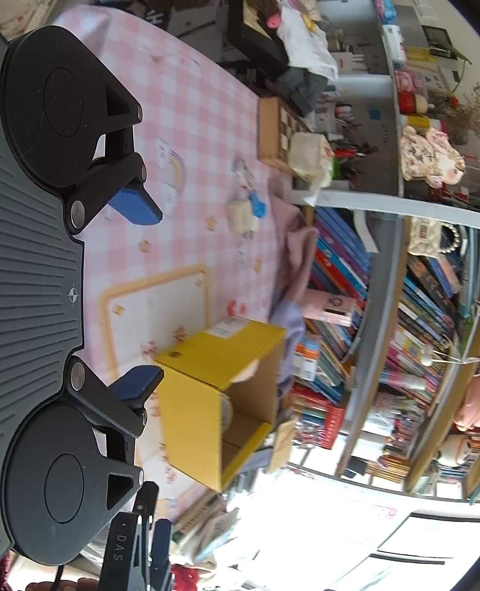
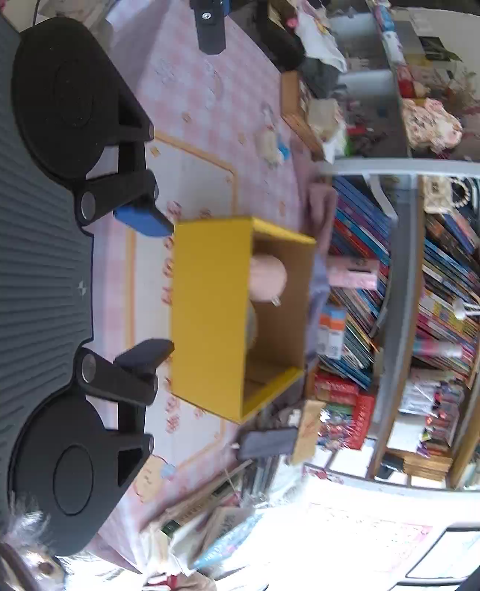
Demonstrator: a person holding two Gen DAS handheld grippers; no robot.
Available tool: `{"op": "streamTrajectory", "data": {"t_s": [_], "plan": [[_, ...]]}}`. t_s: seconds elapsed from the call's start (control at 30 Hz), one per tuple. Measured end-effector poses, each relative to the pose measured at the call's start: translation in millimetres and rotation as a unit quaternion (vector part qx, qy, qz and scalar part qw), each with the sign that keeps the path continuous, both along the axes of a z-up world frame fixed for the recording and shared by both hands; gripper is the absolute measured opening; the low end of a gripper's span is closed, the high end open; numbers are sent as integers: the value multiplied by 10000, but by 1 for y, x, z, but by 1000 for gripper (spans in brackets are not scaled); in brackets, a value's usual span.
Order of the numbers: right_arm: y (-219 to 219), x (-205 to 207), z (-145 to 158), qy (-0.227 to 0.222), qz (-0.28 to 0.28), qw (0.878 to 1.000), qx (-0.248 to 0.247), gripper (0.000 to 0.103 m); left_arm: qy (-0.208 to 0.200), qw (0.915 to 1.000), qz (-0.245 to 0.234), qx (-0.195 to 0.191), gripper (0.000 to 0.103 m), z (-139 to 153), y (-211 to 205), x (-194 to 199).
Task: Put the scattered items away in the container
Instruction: 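Withdraw both tools from the yellow box back over the table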
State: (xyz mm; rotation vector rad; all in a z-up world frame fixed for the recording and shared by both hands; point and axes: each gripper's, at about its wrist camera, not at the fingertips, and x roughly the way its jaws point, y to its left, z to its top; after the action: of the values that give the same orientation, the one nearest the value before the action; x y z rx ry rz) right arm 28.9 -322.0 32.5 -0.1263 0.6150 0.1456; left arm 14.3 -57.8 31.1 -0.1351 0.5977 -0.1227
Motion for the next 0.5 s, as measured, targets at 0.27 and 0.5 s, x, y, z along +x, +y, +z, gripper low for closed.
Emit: {"op": "streamTrajectory", "data": {"t_s": [0.27, 0.5], "plan": [[44, -11, -17, 652, 685, 9955, 22, 67, 580, 9983, 95, 56, 91, -17, 20, -21], [72, -14, -18, 662, 1113, 9916, -37, 69, 633, 9977, 149, 210, 91, -20, 32, -33]]}}
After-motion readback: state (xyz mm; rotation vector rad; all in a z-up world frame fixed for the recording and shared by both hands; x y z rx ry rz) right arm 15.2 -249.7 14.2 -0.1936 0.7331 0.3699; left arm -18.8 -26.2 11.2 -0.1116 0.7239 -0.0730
